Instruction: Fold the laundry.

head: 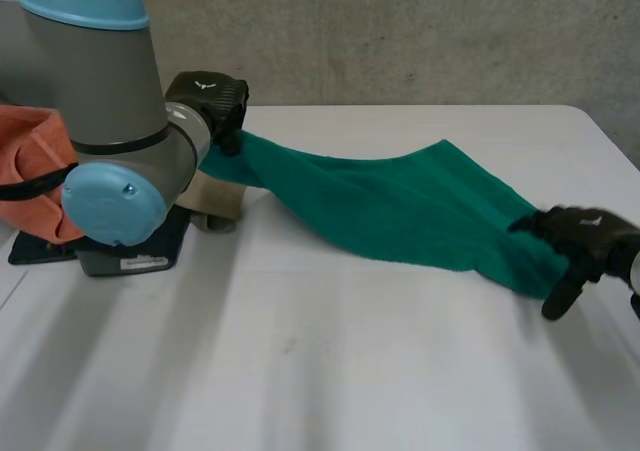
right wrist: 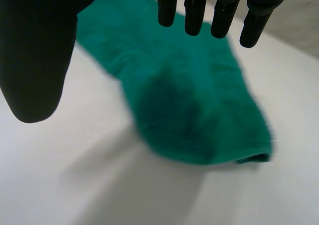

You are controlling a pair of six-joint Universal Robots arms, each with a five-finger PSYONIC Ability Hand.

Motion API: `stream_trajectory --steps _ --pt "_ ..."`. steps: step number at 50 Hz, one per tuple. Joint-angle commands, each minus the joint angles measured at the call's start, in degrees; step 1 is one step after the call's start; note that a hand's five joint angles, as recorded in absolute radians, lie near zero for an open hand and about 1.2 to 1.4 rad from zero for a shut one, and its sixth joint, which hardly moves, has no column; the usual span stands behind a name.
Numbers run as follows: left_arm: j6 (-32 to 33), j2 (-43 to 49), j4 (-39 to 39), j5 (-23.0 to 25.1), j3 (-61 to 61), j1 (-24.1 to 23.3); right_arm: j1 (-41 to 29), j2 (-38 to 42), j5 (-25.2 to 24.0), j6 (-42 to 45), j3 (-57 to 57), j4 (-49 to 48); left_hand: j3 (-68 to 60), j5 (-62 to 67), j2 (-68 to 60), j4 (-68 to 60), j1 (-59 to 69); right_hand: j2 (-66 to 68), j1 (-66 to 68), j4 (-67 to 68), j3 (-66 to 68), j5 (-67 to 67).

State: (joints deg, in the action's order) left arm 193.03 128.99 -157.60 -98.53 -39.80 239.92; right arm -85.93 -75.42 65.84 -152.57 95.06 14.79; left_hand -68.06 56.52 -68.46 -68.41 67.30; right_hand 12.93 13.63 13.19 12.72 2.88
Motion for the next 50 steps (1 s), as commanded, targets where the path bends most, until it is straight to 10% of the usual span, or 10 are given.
stream_trajectory --steps 1,16,19,31,40,46,50 --pt "-1.16 -3.21 0.01 1.67 -2.48 -0.33 -3.61 3.59 4.38 -4.75 1.44 -10.46 -11.94 13.48 -11.54 -11.59 12.70 -1.09 -1.78 -1.34 -0.88 -1.04" --pt "-4.42 -8.14 -0.43 3.96 -1.34 -1.21 -7.67 18.46 13.53 -2.73 -7.34 -16.29 -11.94 13.48 -11.54 -11.59 12.70 25.46 24.77 25.21 25.68 25.51" --pt "-4.33 -8.14 -0.43 3.96 -0.81 -1.21 -7.32 18.99 13.36 -3.43 -8.49 -14.36 -11.94 13.48 -11.54 -11.59 12.70 66.92 66.23 66.67 67.13 66.97" --pt "-3.28 -5.51 -0.52 4.05 5.34 -0.68 -11.79 2.22 2.11 -5.37 4.24 -7.95 -11.94 13.48 -11.54 -11.59 12.70 67.07 66.37 66.81 67.28 67.12" --pt "-2.22 -3.31 -0.17 4.31 15.01 -1.12 -30.94 0.18 -0.97 -11.51 9.62 2.87 -11.94 13.48 -11.54 -11.59 12.70 67.07 66.37 66.81 67.28 67.12" --pt "-0.56 -4.18 0.36 4.40 15.98 -2.61 -27.91 -0.43 3.67 -16.26 1.90 4.02 -11.94 13.48 -11.54 -11.59 12.70 -2.93 -3.63 -3.19 -2.72 -2.88" --pt "0.23 -6.37 0.54 4.66 14.14 -2.96 -20.36 -0.61 6.40 -14.87 -4.16 5.41 -11.94 13.48 -11.54 -11.59 12.70 -2.93 -3.63 -3.19 -2.72 -2.88"
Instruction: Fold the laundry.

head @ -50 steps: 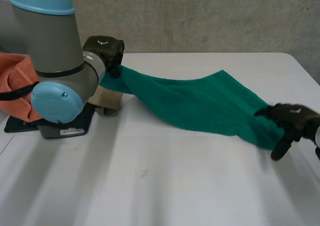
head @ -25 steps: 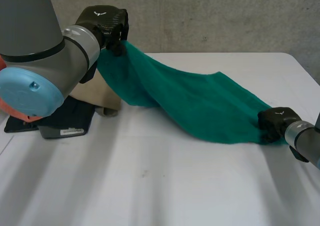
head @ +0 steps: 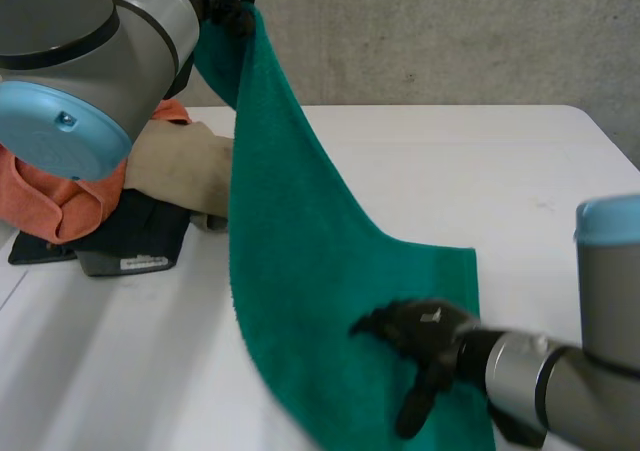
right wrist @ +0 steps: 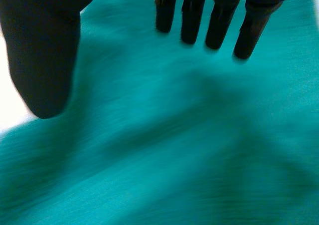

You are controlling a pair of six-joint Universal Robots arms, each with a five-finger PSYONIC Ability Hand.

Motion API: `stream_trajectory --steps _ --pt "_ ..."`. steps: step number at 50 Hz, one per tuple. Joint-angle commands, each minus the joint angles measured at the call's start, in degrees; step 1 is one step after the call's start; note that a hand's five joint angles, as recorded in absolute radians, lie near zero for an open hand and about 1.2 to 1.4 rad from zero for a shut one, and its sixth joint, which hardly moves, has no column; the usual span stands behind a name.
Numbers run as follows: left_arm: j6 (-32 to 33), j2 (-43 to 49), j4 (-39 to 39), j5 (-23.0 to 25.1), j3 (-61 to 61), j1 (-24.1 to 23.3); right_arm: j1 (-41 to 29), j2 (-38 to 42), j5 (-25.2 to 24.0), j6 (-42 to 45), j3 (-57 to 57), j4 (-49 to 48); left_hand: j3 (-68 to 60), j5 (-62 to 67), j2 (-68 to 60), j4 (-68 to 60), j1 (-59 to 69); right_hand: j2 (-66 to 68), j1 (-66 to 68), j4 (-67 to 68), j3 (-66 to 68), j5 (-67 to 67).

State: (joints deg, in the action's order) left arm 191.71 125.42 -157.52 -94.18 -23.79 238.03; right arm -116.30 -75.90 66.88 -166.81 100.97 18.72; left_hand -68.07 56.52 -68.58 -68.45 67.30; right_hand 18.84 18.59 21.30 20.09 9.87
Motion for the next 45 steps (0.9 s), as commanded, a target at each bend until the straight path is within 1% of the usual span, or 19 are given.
stream_trajectory --steps 1,5,9,10,13,14,18,22,25,27,28,29,30,33,35,37,41,43,45 --pt "1.65 -3.51 0.64 0.40 -2.57 -1.16 11.17 -0.03 5.45 -0.18 -11.31 2.19 -11.93 13.48 -11.42 -11.55 12.70 -8.84 -8.59 -11.30 -10.09 -9.87" --pt "1.91 -7.99 1.51 1.63 -6.97 -1.77 15.66 0.49 4.14 3.15 -18.25 6.50 -11.93 13.48 -11.42 -11.55 12.70 -8.84 -8.59 -11.30 -10.09 -9.87" --pt "2.61 -13.35 1.78 3.30 -12.50 -2.65 15.40 6.10 3.17 3.95 -26.33 7.39 -11.93 13.48 -11.42 -11.55 12.70 -8.84 -8.59 -11.30 -10.09 -9.87" --pt "3.31 -15.54 1.61 4.09 -14.69 -2.92 14.44 9.34 3.25 3.52 -29.66 7.12 -11.93 13.48 -11.42 -11.55 12.70 -8.84 -8.59 -11.30 -10.09 -9.87" --pt "4.54 -18.80 1.52 5.24 -17.78 -3.18 12.59 14.80 3.43 2.46 -34.86 6.86 -11.93 13.48 -11.42 -11.55 12.70 -8.84 -8.59 -11.30 -10.09 -9.87" --pt "5.50 -20.90 1.25 5.94 -19.53 -3.36 11.20 18.56 3.08 1.50 -38.27 7.03 -11.93 13.48 -11.42 -11.55 12.70 -8.84 -8.59 -11.30 -10.09 -9.87" --pt "7.00 -25.13 -0.15 6.99 -22.44 -3.53 8.03 27.54 2.29 -0.44 -45.40 7.47 -11.93 13.48 -11.42 -11.55 12.70 -8.84 -8.59 -11.30 -10.09 -9.87" --pt "7.27 -27.68 -1.47 7.26 -23.93 -3.36 5.48 34.39 1.59 -1.23 -49.98 7.39 -11.93 13.48 -11.42 -11.55 12.70 -8.84 -8.59 -11.30 -10.09 -9.87" --pt "6.92 -28.48 -2.43 7.26 -24.12 -2.92 4.42 37.40 1.94 -1.76 -52.27 6.86 -11.93 13.48 -11.42 -11.55 12.70 -8.69 -8.43 -11.15 -9.94 -9.71" --pt "7.27 -28.48 -2.88 7.44 -23.94 -2.39 3.98 39.60 2.64 -2.72 -55.17 5.46 -11.93 13.48 -11.42 -11.55 12.70 19.94 20.20 17.48 18.69 18.92" --pt "7.27 -28.39 -3.05 7.44 -23.85 -2.13 4.06 40.04 3.25 -3.08 -56.22 4.75 -11.93 13.48 -11.42 -11.55 12.70 40.91 41.16 38.45 39.66 39.88" --pt "7.27 -28.39 -3.40 7.78 -23.85 -1.34 4.93 40.57 5.69 -4.30 -58.67 2.92 -11.93 13.48 -11.42 -11.55 12.70 60.96 61.21 58.50 59.71 59.93" --pt "7.27 -28.13 -3.67 8.05 -23.59 -0.38 6.16 40.40 8.41 -5.44 -60.70 1.60 -11.93 13.48 -11.42 -11.55 12.70 61.16 61.41 58.70 59.91 60.13" --pt "7.53 -24.98 -4.54 8.23 -22.19 2.25 8.19 38.04 14.05 -6.42 -65.44 -1.92 -11.93 13.48 -11.42 -11.55 12.70 61.16 61.41 58.70 59.91 60.13" --pt "7.62 -22.60 -5.16 7.97 -20.61 3.75 9.33 36.10 15.73 -6.07 -67.65 -4.12 -11.93 13.48 -11.42 -11.55 12.70 61.16 61.41 58.70 59.91 60.13" --pt "7.10 -18.82 -6.92 7.00 -15.87 6.13 11.26 32.60 16.44 -4.76 -70.19 -7.62 -11.93 13.48 -11.42 -11.55 12.70 61.16 61.41 58.70 59.91 60.13" --pt "7.01 -12.76 -10.96 3.23 -6.91 7.98 14.43 26.70 16.35 -2.73 -72.49 -12.56 -11.93 13.48 -11.42 -11.55 12.70 61.16 61.41 58.70 59.91 60.13" --pt "6.57 -10.82 -13.24 2.26 -3.74 8.33 15.66 24.76 15.65 -2.47 -72.67 -14.32 -11.93 13.48 -11.42 -11.55 12.70 61.16 61.41 58.70 59.91 60.13" --pt "7.01 -8.36 -16.32 2.25 -0.04 8.51 17.07 22.65 13.46 -2.55 -72.50 -16.17 -11.93 13.48 -11.42 -11.55 12.70 61.16 61.41 58.70 59.91 60.13"
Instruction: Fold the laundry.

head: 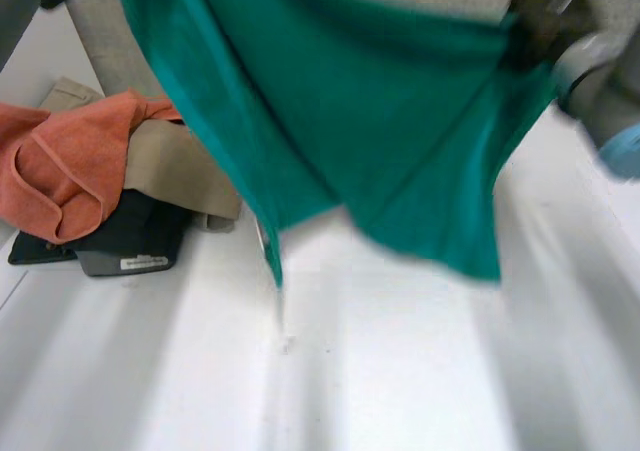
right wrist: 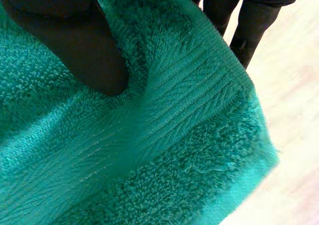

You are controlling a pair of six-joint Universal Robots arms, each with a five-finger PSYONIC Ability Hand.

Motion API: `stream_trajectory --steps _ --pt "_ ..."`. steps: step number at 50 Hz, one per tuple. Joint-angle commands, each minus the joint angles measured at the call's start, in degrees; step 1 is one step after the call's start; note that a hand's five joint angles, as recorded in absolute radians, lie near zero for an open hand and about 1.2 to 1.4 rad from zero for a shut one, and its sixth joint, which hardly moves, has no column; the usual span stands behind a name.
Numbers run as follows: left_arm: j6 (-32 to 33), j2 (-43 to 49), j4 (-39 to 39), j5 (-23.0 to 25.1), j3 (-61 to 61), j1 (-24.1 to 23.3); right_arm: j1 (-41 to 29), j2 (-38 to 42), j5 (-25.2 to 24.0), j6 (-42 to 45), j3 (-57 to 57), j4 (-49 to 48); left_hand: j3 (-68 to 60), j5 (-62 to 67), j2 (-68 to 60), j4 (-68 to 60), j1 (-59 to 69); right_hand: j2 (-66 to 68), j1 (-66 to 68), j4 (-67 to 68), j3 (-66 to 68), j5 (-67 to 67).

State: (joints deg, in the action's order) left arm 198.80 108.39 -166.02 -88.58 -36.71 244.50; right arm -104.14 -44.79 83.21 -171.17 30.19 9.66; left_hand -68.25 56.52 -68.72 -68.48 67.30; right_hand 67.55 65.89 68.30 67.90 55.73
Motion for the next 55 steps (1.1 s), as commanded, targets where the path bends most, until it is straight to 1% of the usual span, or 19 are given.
stream_trajectory --steps 1,3,6,9,13,14,19,21,22,25,29,35,39,41,42,43,50,54,55 --pt "-0.25 9.47 -8.52 -3.18 13.76 2.12 5.34 -9.08 -3.83 1.81 -1.46 -7.20 -11.75 13.48 -11.28 -11.52 12.70 12.45 14.11 11.70 12.10 14.27" --pt "-0.25 11.57 -8.97 -3.18 14.56 1.95 5.87 -9.96 -6.72 1.89 0.12 -6.16 -11.75 13.48 -11.28 -11.52 12.70 12.45 14.11 11.70 12.10 14.27" --pt "-0.07 12.81 -8.36 -3.35 13.16 1.68 6.23 -10.49 -9.02 2.16 2.67 -4.48 -11.75 13.48 -11.28 -11.52 12.70 12.45 14.11 11.70 12.10 14.27" --pt "-0.16 13.26 -7.83 -3.79 7.29 1.86 7.02 -10.76 -10.78 3.21 7.58 -2.90 -11.75 13.48 -11.28 -11.52 12.70 12.45 14.11 11.70 12.10 14.27" --pt "-0.08 13.17 -8.44 -3.53 -4.66 2.73 7.63 -10.76 -12.19 5.93 16.19 -2.28 -11.75 13.48 -11.28 -11.52 12.70 12.45 14.11 11.70 12.10 14.27" --pt "0.01 13.43 -9.31 -3.18 -9.38 2.91 7.37 -10.58 -12.62 7.59 20.48 -2.45 -11.75 13.48 -11.28 -11.52 12.70 12.45 14.11 11.70 12.10 14.27" --pt "0.98 16.68 -14.33 -1.51 -21.19 3.26 7.46 -9.18 -14.56 13.57 33.59 -3.77 -11.75 13.48 -11.28 -11.52 12.70 12.45 14.11 11.70 12.10 14.27" --pt "1.68 18.17 -15.73 -1.07 -24.18 3.17 7.46 -8.04 -14.74 15.51 37.03 -4.65 -11.75 13.48 -11.28 -11.52 12.70 12.45 14.11 11.70 12.10 14.27" --pt "2.38 19.05 -16.78 -0.72 -26.11 3.17 7.46 -6.90 -14.65 17.09 39.39 -5.61 -11.75 13.48 -11.28 -11.52 12.70 3.94 5.59 3.18 3.58 5.75" --pt "3.26 19.76 -17.14 -0.28 -28.49 3.26 7.72 -5.23 -14.21 18.68 41.78 -6.06 -11.75 13.48 -11.28 -11.52 12.70 -2.34 -0.69 -3.10 -2.70 -0.52" --pt "3.88 19.06 -16.71 0.42 -30.08 3.53 9.12 -4.52 -12.20 17.29 42.05 -5.53 -11.75 13.48 -11.28 -11.52 12.70 -18.83 -17.17 -19.58 -19.18 -17.01" --pt "4.23 17.39 -16.00 1.83 -31.23 4.23 10.97 -4.34 -9.55 14.20 41.09 -5.27 -11.75 13.48 -11.28 -11.52 12.70 -20.04 -18.38 -20.79 -20.39 -18.22" --pt "4.23 16.51 -15.30 1.83 -31.93 4.49 11.76 -4.60 -8.94 12.97 40.65 -3.95 -11.75 13.48 -11.28 -11.52 12.70 -16.35 -14.69 -17.10 -16.70 -14.53" --pt "4.23 16.24 -14.68 1.74 -32.19 4.49 12.11 -4.96 -8.67 12.88 40.65 -2.72 -11.75 13.48 -11.28 -11.52 12.70 -11.65 -9.99 -12.40 -12.00 -9.83" --pt "4.23 16.16 -14.33 1.66 -32.37 4.49 12.29 -5.22 -8.67 12.88 40.65 -2.20 -11.75 13.48 -11.28 -11.52 12.70 -6.13 -4.47 -6.88 -6.48 -4.31" --pt "4.23 15.98 -13.63 1.48 -32.63 4.32 12.64 -5.66 -8.67 12.97 40.73 -1.24 -11.75 13.48 -11.28 -11.52 12.70 12.26 13.92 11.51 11.91 14.08" --pt "5.28 14.49 -7.22 0.16 -35.27 3.44 14.40 -9.26 -9.64 17.18 41.70 5.00 -11.75 13.48 -11.28 -11.52 12.70 12.45 14.11 11.70 12.10 14.27" --pt "7.48 12.21 -0.11 -1.94 -38.34 3.44 16.77 -13.56 -12.10 27.79 43.89 16.59 -11.75 13.48 -11.28 -11.52 12.70 12.45 14.11 11.70 12.10 14.27" --pt "8.44 11.24 3.04 -2.73 -40.09 3.35 18.17 -15.48 -12.54 34.52 45.38 22.79 -11.75 13.48 -11.28 -11.52 12.70 12.45 14.11 11.70 12.10 14.27"
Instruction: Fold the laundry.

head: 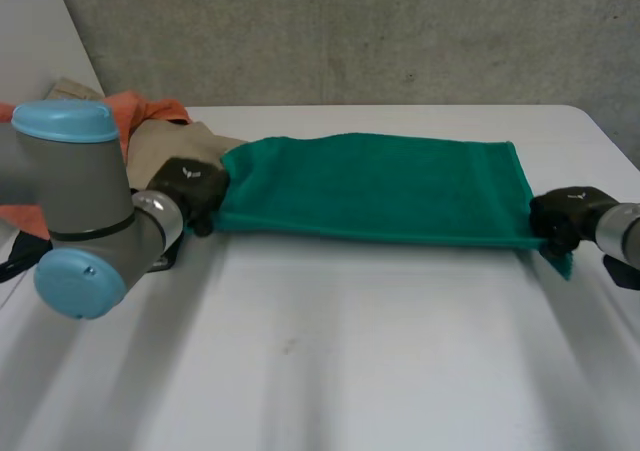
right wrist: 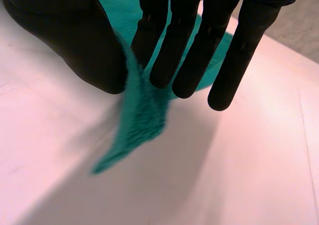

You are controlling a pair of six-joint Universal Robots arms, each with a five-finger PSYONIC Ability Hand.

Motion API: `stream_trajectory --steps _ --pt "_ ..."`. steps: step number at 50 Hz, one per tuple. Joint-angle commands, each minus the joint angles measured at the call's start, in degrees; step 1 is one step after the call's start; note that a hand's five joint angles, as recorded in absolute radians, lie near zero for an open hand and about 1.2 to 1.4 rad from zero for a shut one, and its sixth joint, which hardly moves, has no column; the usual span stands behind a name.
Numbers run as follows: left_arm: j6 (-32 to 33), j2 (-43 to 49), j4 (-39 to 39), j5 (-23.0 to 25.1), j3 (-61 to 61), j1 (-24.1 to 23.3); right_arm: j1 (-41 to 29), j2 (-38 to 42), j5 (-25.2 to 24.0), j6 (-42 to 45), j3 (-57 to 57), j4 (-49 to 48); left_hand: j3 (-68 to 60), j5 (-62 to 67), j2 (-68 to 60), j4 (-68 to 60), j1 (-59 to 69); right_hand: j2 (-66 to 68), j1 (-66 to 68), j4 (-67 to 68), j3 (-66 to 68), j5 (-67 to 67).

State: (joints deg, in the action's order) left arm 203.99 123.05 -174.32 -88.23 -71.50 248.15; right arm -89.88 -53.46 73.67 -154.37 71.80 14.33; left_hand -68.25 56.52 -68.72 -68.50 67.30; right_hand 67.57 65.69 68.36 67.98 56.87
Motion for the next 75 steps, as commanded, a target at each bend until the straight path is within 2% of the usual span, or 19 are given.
stream_trajectory --steps 1,3,4,6,8,10,18,25,29,33,37,38,47,56,60,67,68,71,75 --pt "3.78 -3.96 13.11 -3.26 -6.19 -0.30 4.79 -7.79 -2.92 21.53 4.66 21.67 -11.75 13.48 -11.28 -11.50 12.70 12.43 14.31 11.64 12.02 13.13" --pt "5.01 -5.01 16.45 -3.62 -7.94 -0.56 6.37 -9.73 -2.13 29.27 6.86 28.96 -11.75 13.48 -11.28 -11.50 12.70 12.43 14.31 11.64 12.02 13.13" --pt "6.14 -5.80 19.52 -3.62 -9.52 -1.17 7.77 -11.22 -0.74 37.05 9.48 35.61 -11.75 13.48 -11.28 -11.50 12.70 12.43 14.31 11.64 12.02 13.13" --pt "7.47 -6.16 22.08 -3.70 -10.85 -2.22 8.92 -12.37 0.59 44.04 11.87 41.36 -11.75 13.48 -11.28 -11.50 12.70 12.43 14.31 11.64 12.02 13.13" --pt "9.13 -6.25 24.89 -4.06 -11.90 -3.89 9.89 -13.33 2.34 50.19 14.06 42.45 -11.75 13.48 -11.28 -11.50 12.70 12.43 14.31 11.64 12.02 13.13" --pt "10.02 -6.07 25.61 -4.32 -12.00 -4.69 9.64 -13.25 2.79 49.61 14.25 40.61 -11.75 13.48 -11.28 -11.50 12.70 12.43 14.31 11.64 12.02 13.13" --pt "10.99 -3.00 22.54 -8.27 -2.35 -5.75 6.65 -8.60 2.27 41.09 6.70 28.65 -11.75 13.48 -11.28 -11.50 12.70 12.43 14.31 11.64 12.02 13.13" --pt "12.48 3.50 15.07 -8.45 18.30 -3.81 3.57 -3.68 1.83 32.66 -9.28 20.48 -11.75 13.48 -11.28 -11.50 12.70 12.43 14.31 11.64 12.02 13.13" --pt "11.35 5.53 8.49 -6.87 33.15 -2.85 2.25 -3.85 1.91 23.00 -20.53 9.34 -11.75 13.48 -11.28 -11.50 12.70 12.43 14.31 11.64 12.02 13.13" --pt "8.45 5.10 -3.61 -6.08 45.72 -1.97 2.16 -6.82 2.18 8.00 -26.44 -10.49 -11.75 13.48 -11.28 -11.50 12.70 12.43 14.31 11.64 12.02 13.13" --pt "4.58 4.48 -11.91 -5.64 48.56 -1.70 2.34 -9.82 2.18 -3.00 -26.44 -22.82 -11.75 13.48 -11.28 -11.50 12.70 12.43 14.31 11.64 12.02 13.13" --pt "3.97 4.39 -12.61 -5.38 48.65 -1.70 2.51 -9.82 2.18 -4.26 -26.62 -23.03 -11.75 13.48 -11.28 -11.50 12.70 12.43 14.31 11.64 12.02 13.13" --pt "2.03 4.13 -10.60 -5.02 44.62 -0.21 1.20 -6.84 0.51 -6.20 -27.33 -16.89 -11.75 13.48 -11.28 -11.50 12.70 12.43 14.31 11.64 12.02 13.13" --pt "2.29 3.16 -12.62 -3.62 25.22 0.93 0.49 -3.59 -3.18 -3.92 -18.90 -13.99 -11.75 13.48 -11.28 -11.50 12.70 12.43 14.31 11.64 12.02 13.13" --pt "3.78 2.98 -12.27 -3.44 16.50 0.76 0.84 -1.92 -4.76 0.73 -12.39 -11.09 -11.75 13.48 -11.28 -11.50 12.70 12.43 14.31 11.64 12.02 13.13" --pt "10.28 -2.54 -7.35 -3.70 -2.75 -0.38 3.74 -3.93 -5.03 14.17 -1.23 5.85 -11.75 13.48 -11.28 -11.50 12.70 12.43 14.31 11.64 12.02 13.13" --pt "11.94 -4.12 -5.69 -4.23 -5.99 -0.82 4.96 -5.41 -4.68 18.19 1.04 11.19 -11.75 13.48 -11.28 -11.50 12.70 12.43 14.31 11.64 12.02 13.13" --pt "14.50 -6.06 -1.30 -6.07 -10.75 -1.79 6.46 -7.36 -4.33 24.18 4.13 18.07 -11.75 13.48 -11.28 -11.50 12.70 12.43 14.31 11.64 12.02 13.13" --pt "15.82 -8.79 7.49 -9.41 -16.29 -3.28 10.77 -10.70 -1.25 39.47 9.76 32.05 -11.75 13.48 -11.28 -11.50 12.70 12.43 14.31 11.64 12.02 13.13"
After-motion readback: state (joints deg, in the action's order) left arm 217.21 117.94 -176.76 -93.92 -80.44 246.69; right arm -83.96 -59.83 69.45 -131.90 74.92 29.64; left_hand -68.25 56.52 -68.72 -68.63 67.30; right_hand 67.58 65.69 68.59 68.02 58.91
